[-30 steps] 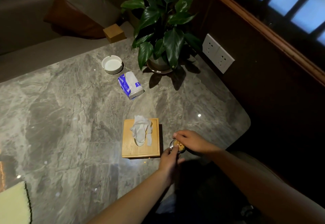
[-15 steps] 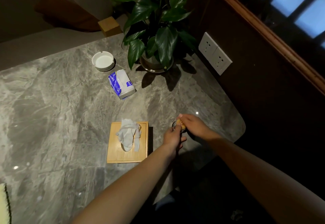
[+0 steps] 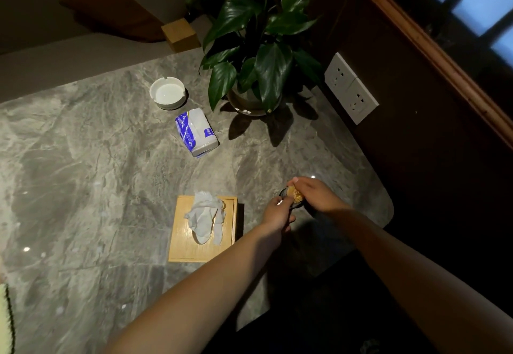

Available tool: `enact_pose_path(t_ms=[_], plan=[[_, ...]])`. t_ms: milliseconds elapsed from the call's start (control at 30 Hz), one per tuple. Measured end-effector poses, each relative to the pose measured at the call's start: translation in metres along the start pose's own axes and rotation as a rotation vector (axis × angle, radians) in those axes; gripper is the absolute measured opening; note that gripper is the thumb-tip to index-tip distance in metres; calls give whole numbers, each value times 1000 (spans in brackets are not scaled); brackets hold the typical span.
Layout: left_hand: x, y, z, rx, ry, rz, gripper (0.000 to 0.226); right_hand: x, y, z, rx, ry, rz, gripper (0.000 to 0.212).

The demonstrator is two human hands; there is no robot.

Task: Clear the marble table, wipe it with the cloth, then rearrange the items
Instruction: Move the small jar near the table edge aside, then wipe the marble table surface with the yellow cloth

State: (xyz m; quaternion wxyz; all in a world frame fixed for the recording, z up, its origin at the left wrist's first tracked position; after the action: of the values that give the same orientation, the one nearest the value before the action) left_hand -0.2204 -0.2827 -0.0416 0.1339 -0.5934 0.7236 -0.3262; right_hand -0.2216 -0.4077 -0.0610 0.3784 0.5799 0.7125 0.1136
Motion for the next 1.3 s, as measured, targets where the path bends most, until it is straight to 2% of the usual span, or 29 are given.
enact_pose_path(t_ms=[167, 267, 433, 533, 700, 800, 1000, 1067, 1300], plan=[[-2, -6, -6, 10, 11, -5, 20, -1, 14, -7, -52, -46, 16, 37], [-5, -18, -14, 19, 36, -44, 39, 6, 35, -11, -111, -64, -69, 36], [-19, -44, -25, 169, -24, -233, 48, 25, 75, -24, -248, -82, -133, 39], [-40, -59, -37, 354, -84, -204, 50, 43, 100, -34, -327, -86, -184, 39], [-109, -86, -60, 703, -192, -1, 58, 81, 138, -44, -465, -147, -315, 42], [-164, -92, -69, 872, -276, 305, 61, 115, 159, -50, -543, -158, -384, 46], [-285, -85, -98, 926, -516, 1072, 69, 196, 197, -65, -679, -165, -584, 55], [-322, -79, -110, 927, -552, 1249, 70, 224, 207, -72, -717, -158, -639, 57], [-437, -58, -147, 818, -638, 1341, 72, 336, 240, -105, -741, -32, -655, 58]])
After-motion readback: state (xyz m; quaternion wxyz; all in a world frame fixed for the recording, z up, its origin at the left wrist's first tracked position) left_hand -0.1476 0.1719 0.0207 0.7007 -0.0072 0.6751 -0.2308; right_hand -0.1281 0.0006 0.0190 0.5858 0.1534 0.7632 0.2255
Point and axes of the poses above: each hand's wrist, its own z-axis towards the middle knuckle, its own x-axis out of the palm, y = z × x, the point moved 1 cm from there along z, towards the middle knuckle, and after that the axes turned 11 degrees about x, right-handed, at the moved point
